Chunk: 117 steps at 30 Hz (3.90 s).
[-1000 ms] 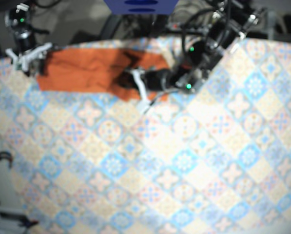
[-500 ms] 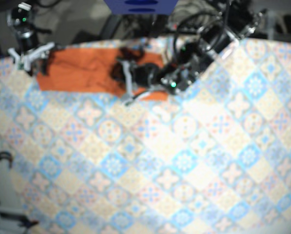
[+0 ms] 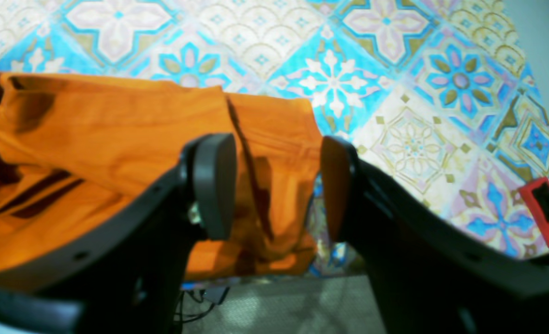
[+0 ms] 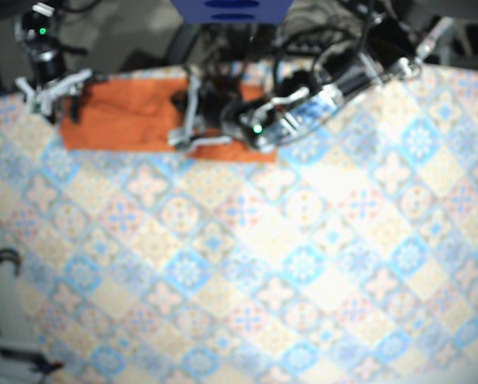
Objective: Fold the T-shirt properly
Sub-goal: 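Lay the held end over the strip's middle with the left gripper, then move the right gripper to the strip's other end and grasp it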
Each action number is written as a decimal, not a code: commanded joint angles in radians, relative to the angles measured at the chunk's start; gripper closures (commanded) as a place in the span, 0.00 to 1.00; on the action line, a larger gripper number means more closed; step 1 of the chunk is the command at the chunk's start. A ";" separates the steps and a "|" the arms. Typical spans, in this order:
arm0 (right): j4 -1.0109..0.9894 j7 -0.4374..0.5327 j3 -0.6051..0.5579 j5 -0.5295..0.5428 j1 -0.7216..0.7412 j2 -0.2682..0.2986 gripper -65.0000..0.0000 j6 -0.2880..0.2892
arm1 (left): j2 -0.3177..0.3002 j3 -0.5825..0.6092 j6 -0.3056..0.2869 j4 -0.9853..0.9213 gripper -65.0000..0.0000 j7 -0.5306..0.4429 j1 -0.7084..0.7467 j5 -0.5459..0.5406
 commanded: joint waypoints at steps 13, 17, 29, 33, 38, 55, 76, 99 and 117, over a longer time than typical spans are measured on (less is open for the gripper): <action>0.013 0.024 0.008 0.016 -0.006 0.009 0.56 -0.003 | 0.030 0.153 -0.010 0.011 1.00 -0.072 -0.077 0.041; 0.013 0.024 0.008 0.016 -0.006 0.008 0.56 -0.003 | 0.044 0.155 -0.010 0.011 1.00 -0.072 -0.068 0.133; 0.013 0.020 0.008 0.016 -0.008 0.008 0.56 -0.003 | 0.013 0.150 -0.010 0.137 0.72 -0.072 -0.063 0.143; 0.011 0.018 0.008 0.016 -0.008 0.008 0.56 -0.003 | 0.007 0.150 -0.010 0.187 0.50 -0.072 -0.063 0.143; 0.011 0.017 0.009 0.016 -0.008 0.008 0.56 -0.003 | -0.071 0.051 -0.002 0.232 0.44 -0.070 -0.057 0.139; -0.029 0.017 0.009 0.016 -0.002 0.008 0.56 -0.003 | -0.097 -0.107 -0.002 0.141 1.00 -0.064 0.024 0.143; -0.027 0.024 0.008 0.016 -0.002 0.003 0.56 -0.003 | -0.005 -0.018 -0.010 0.097 1.00 -0.070 0.027 0.139; -0.115 -0.413 0.153 0.317 0.222 0.104 0.38 -0.003 | -0.281 -0.273 -0.003 0.325 0.68 -0.065 0.024 0.113; -0.322 -0.626 0.130 0.614 0.196 0.270 0.22 0.034 | -0.295 -0.273 -0.002 0.322 0.68 -0.068 0.024 0.088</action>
